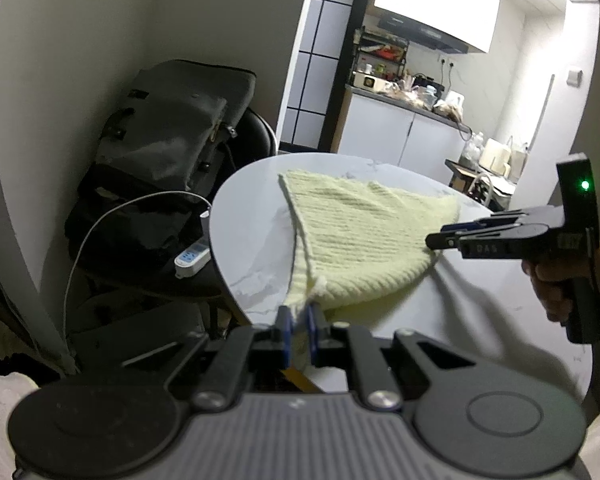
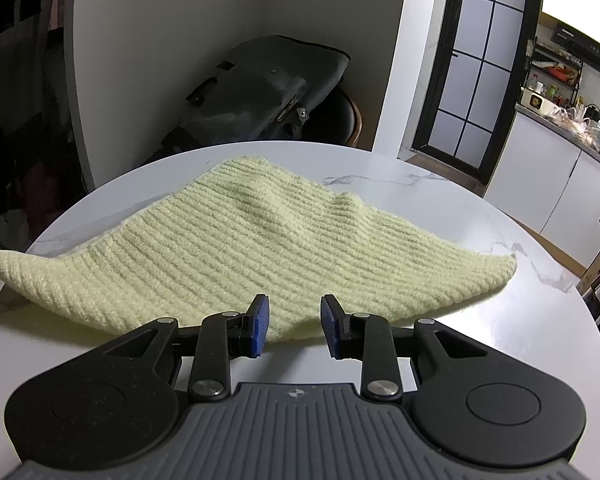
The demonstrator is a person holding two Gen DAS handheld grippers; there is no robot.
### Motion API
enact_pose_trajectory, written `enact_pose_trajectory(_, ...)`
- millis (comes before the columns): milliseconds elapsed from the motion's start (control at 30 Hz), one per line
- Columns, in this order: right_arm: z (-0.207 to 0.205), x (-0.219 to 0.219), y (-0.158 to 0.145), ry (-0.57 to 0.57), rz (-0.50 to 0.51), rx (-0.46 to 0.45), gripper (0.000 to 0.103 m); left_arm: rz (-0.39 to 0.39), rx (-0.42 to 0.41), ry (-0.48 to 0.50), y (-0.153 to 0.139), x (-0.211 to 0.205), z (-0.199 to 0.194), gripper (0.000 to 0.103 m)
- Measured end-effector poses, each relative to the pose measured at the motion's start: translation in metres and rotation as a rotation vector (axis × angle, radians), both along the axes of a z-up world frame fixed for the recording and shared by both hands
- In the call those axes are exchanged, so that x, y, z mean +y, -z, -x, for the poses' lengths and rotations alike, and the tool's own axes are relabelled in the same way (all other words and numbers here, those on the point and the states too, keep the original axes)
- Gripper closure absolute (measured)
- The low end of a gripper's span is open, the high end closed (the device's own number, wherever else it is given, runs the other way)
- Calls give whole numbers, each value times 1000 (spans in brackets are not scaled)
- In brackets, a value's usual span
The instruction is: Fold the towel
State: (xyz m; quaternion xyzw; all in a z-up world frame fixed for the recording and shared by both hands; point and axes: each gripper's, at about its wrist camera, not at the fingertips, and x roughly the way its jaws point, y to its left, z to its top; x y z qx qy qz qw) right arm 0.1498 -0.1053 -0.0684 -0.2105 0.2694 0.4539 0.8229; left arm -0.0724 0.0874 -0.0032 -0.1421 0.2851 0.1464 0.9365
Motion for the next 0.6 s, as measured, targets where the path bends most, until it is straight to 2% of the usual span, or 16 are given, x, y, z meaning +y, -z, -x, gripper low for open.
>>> enact_pose_trajectory(600,18,-3,6,-41,10,16,71,-19,-49,-52,-21,19,-2,94)
